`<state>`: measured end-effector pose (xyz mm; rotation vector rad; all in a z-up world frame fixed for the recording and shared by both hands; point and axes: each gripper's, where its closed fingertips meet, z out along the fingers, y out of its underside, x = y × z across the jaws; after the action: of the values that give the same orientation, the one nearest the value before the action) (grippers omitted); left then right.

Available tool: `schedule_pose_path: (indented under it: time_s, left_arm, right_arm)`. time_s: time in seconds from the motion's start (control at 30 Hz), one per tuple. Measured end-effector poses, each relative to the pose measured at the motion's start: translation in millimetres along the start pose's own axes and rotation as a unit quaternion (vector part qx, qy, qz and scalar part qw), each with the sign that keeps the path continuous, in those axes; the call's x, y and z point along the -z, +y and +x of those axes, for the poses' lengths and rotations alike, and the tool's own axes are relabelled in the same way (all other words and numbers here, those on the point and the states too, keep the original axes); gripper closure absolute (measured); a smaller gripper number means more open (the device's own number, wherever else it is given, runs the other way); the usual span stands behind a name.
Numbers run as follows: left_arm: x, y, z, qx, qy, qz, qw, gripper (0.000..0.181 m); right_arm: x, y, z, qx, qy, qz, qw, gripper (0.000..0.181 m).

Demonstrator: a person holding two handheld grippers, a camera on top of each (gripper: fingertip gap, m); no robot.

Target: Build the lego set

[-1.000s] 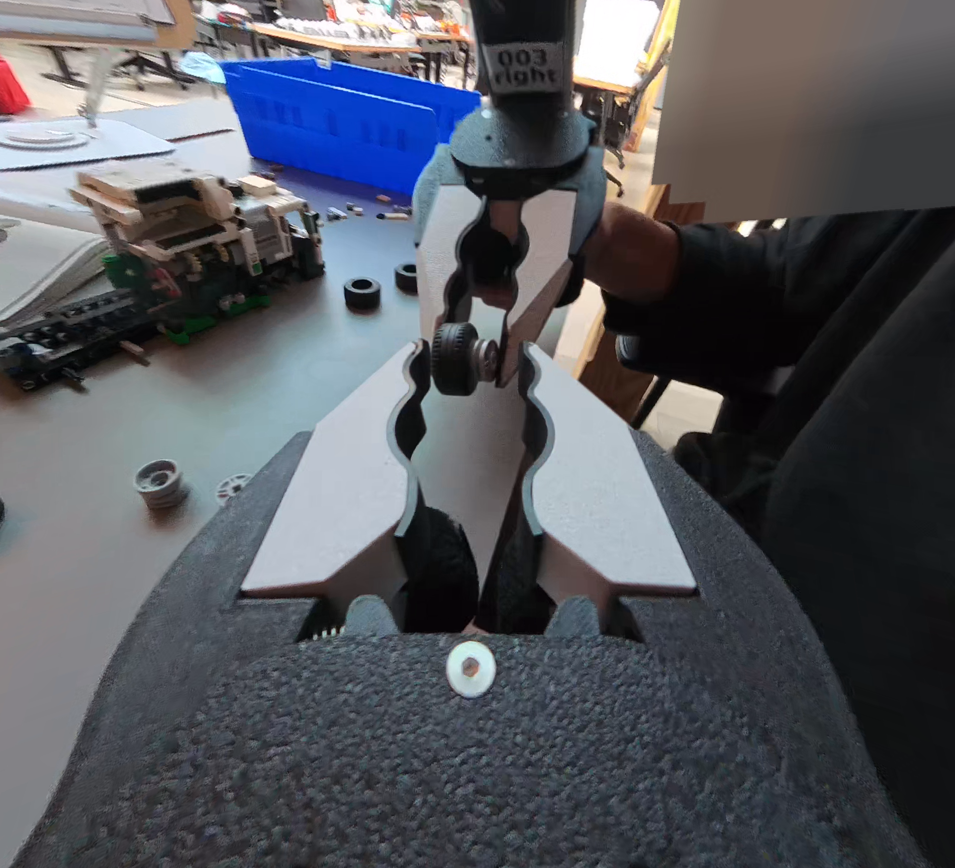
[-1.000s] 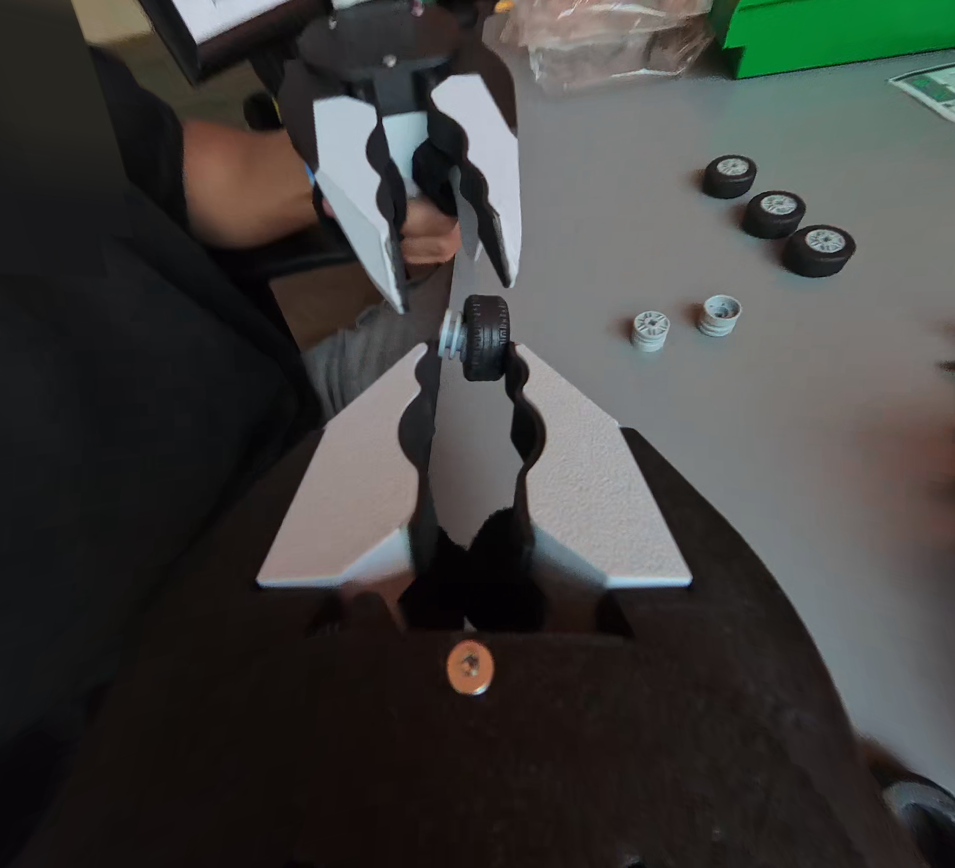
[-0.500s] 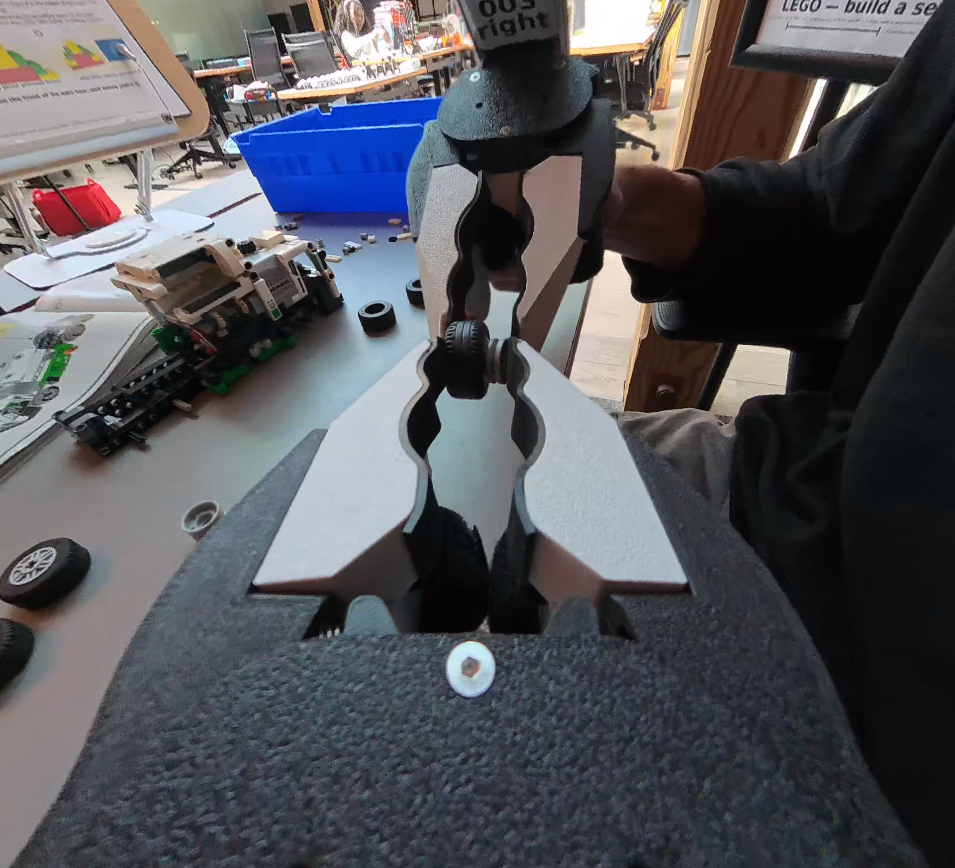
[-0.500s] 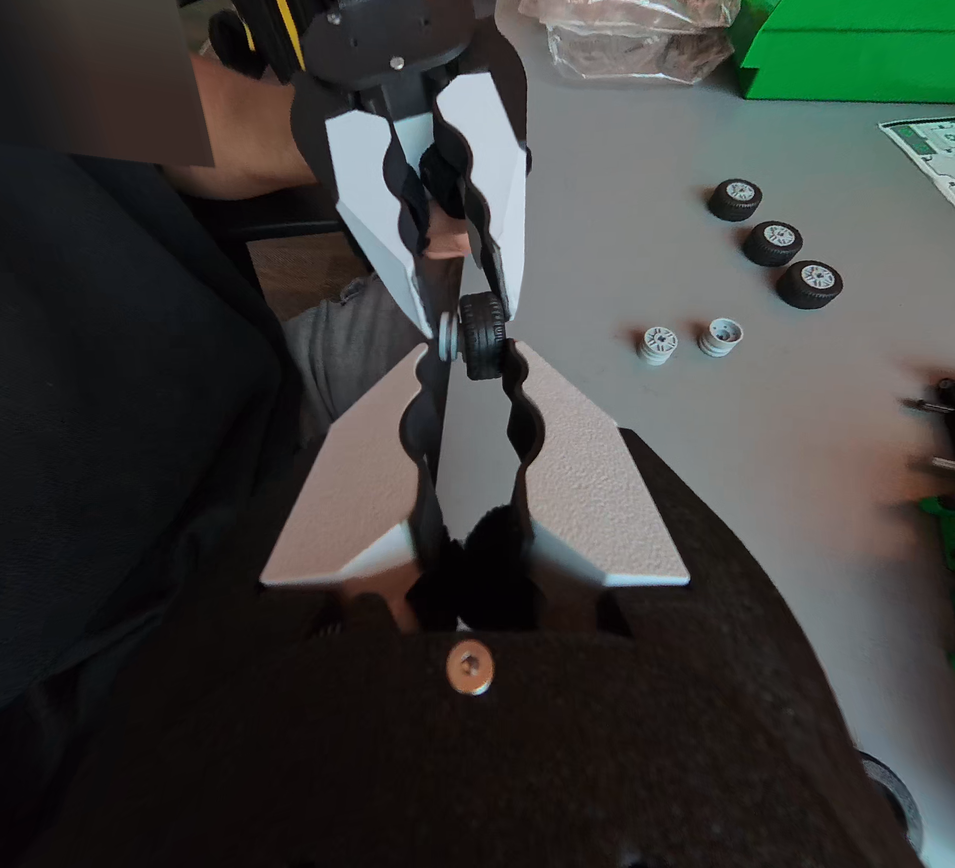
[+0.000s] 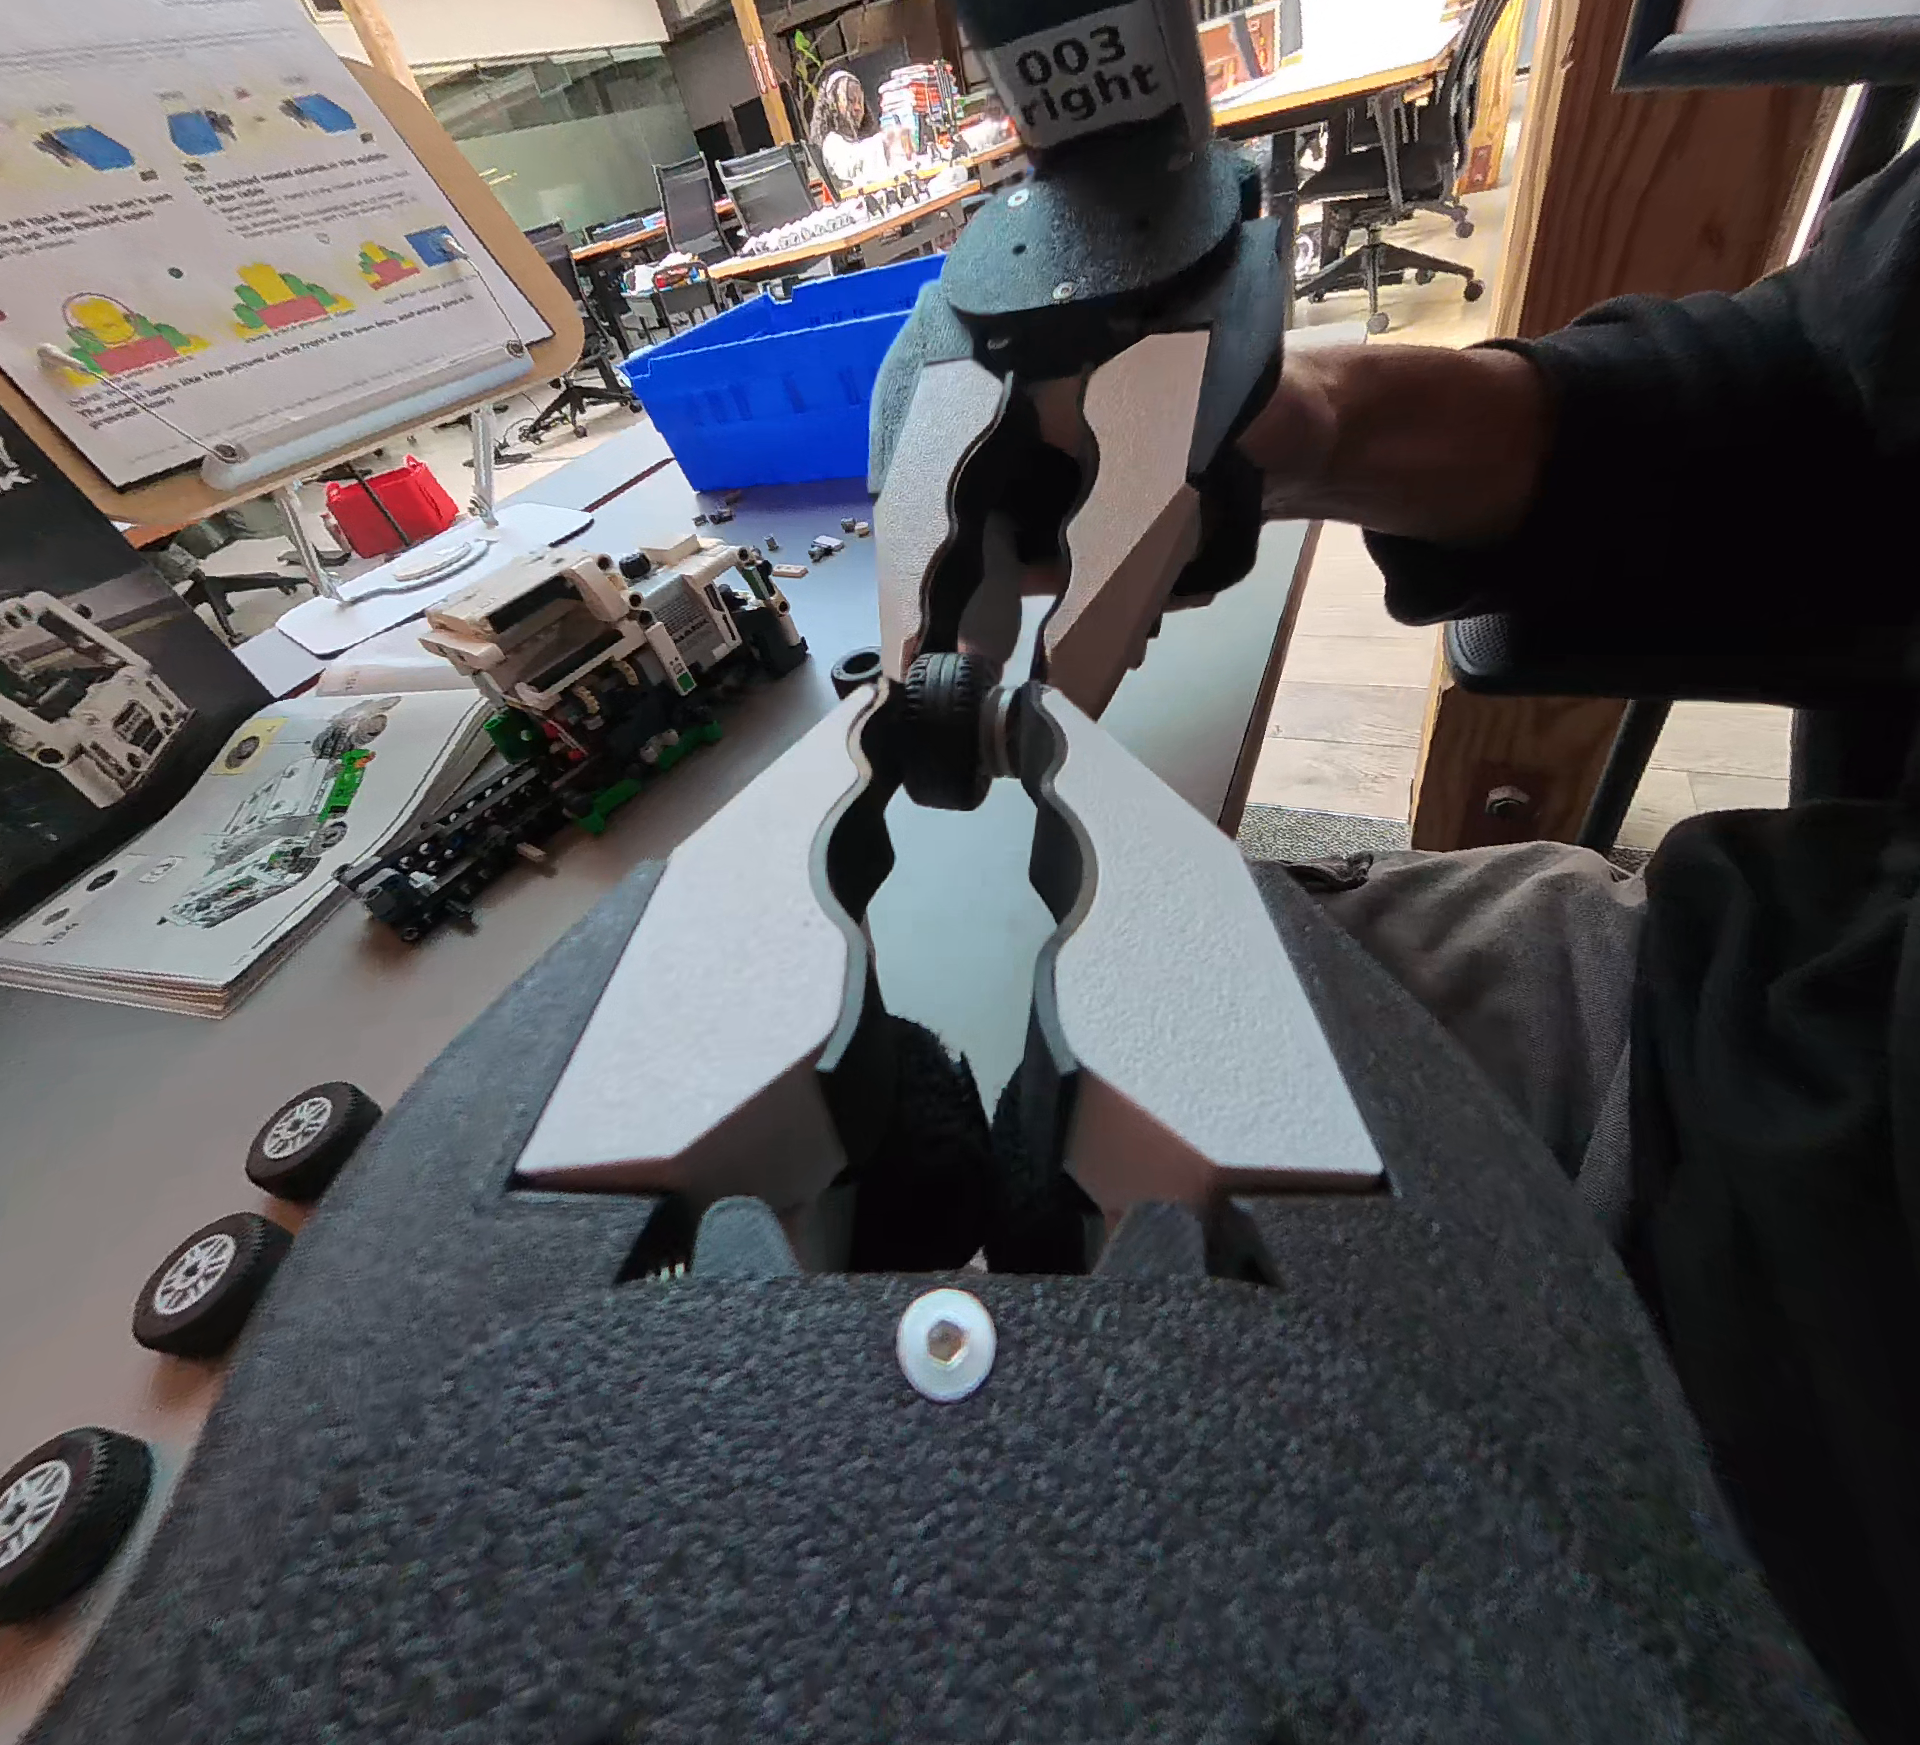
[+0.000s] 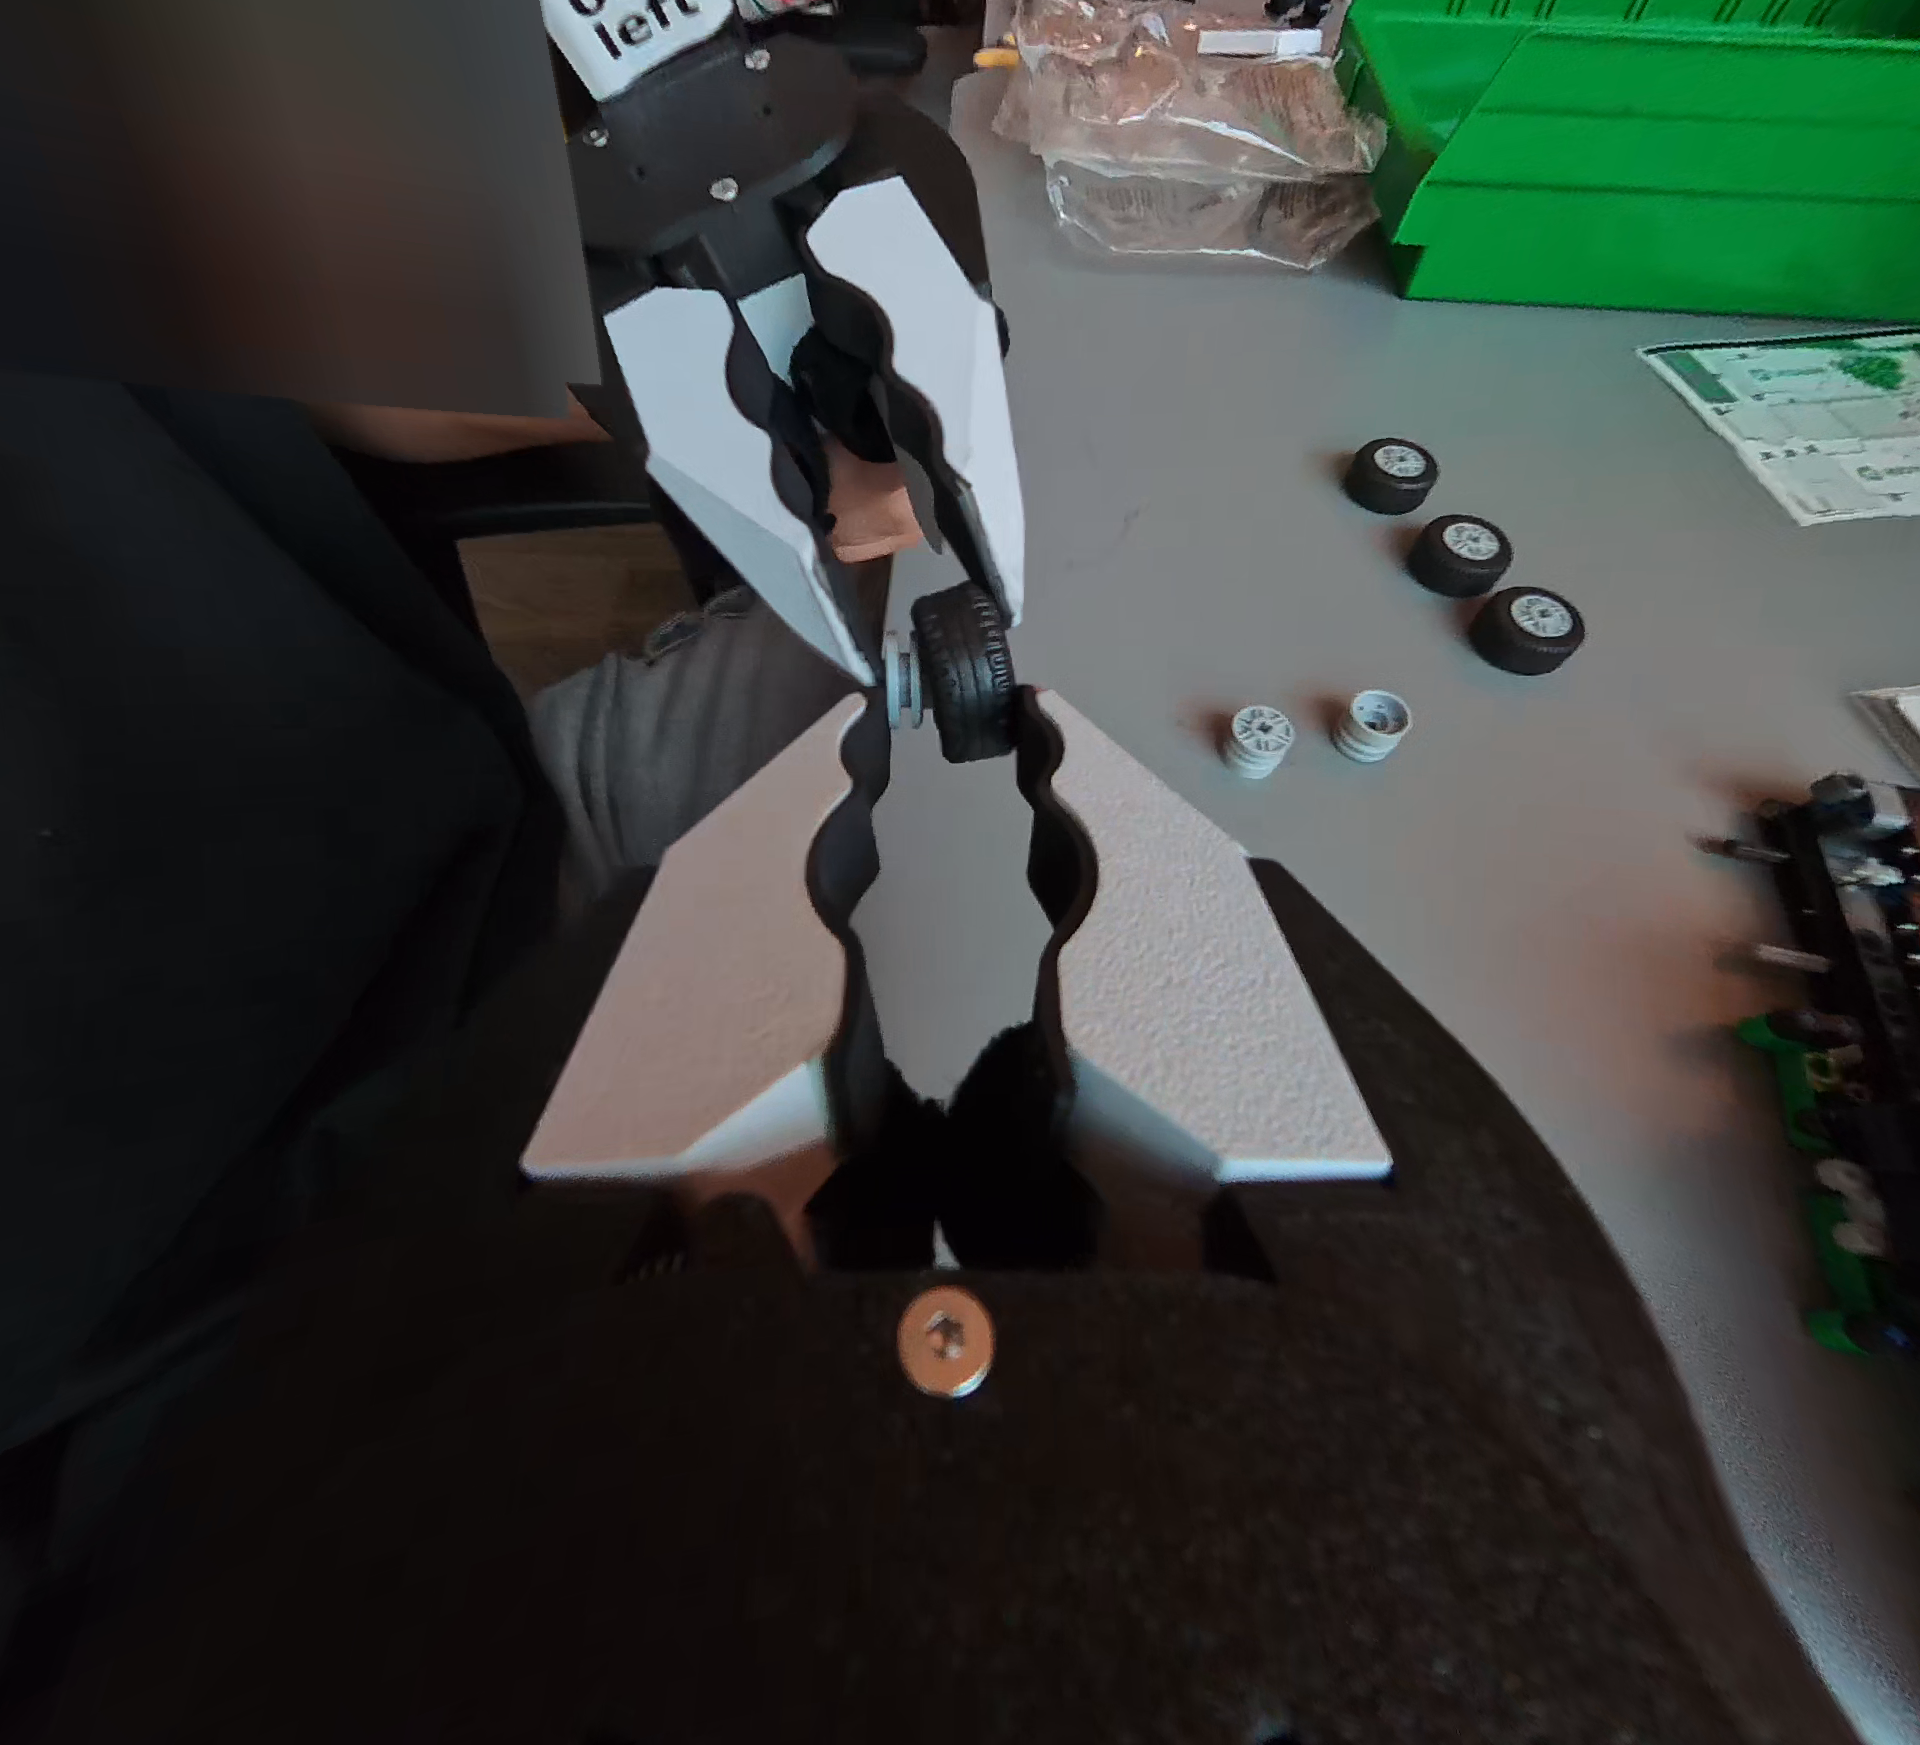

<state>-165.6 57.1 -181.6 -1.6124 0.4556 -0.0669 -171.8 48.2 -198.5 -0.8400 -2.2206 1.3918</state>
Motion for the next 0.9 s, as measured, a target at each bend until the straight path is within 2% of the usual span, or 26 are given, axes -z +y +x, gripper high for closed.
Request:
schedule_pose_path:
  time_s: [0.1,0.23,0.27,0.33,0.47,0.53,0.57,0.6,0.67,0.73,0.9]
  left_arm:
    - [0,2,-2,0.003,-0.005,-0.002,1.000,0.160]
    - [-3,6,-8,0.090,0.006,-0.011,0.996,0.159]
    - [-3,6,-10,0.120,0.011,-0.007,0.993,0.152]
    - [-2,6,-13,0.182,0.028,-0.002,0.983,0.139]
    - [-5,7,-12,0.284,0.074,0.011,0.956,0.139]
    - [-6,8,-12,0.291,0.075,0.011,0.954,0.142]
    - [-5,8,-8,0.287,0.084,0.007,0.954,0.151]
    - [-5,8,-6,0.280,0.087,0.005,0.956,0.152]
    - [-4,8,-5,0.242,0.072,-0.003,0.968,0.152]
    - [-2,4,-6,0.207,0.059,-0.001,0.977,0.153]
    - [3,-5,-15,0.158,0.020,0.018,0.987,0.153]
  right_arm:
    - [1,1,6,0.057,0.049,-0.015,0.997,0.157]
    - [3,6,19,0.168,0.141,-0.054,0.974,0.157]
    - [3,5,21,0.199,0.161,-0.054,0.965,0.157]
    - [6,5,30,0.260,0.221,-0.064,0.938,0.158]
    - [4,-1,26,0.425,0.304,-0.075,0.849,0.157]
    - [0,-2,17,0.478,0.316,-0.069,0.816,0.157]
    - [0,-2,17,0.494,0.325,-0.071,0.803,0.157]
    - [0,-3,17,0.508,0.334,-0.068,0.791,0.157]
    - [0,-4,16,0.529,0.346,-0.061,0.773,0.157]
    - [0,-9,16,0.523,0.355,-0.048,0.773,0.157]
    - [12,-18,23,0.444,0.361,-0.009,0.820,0.147]
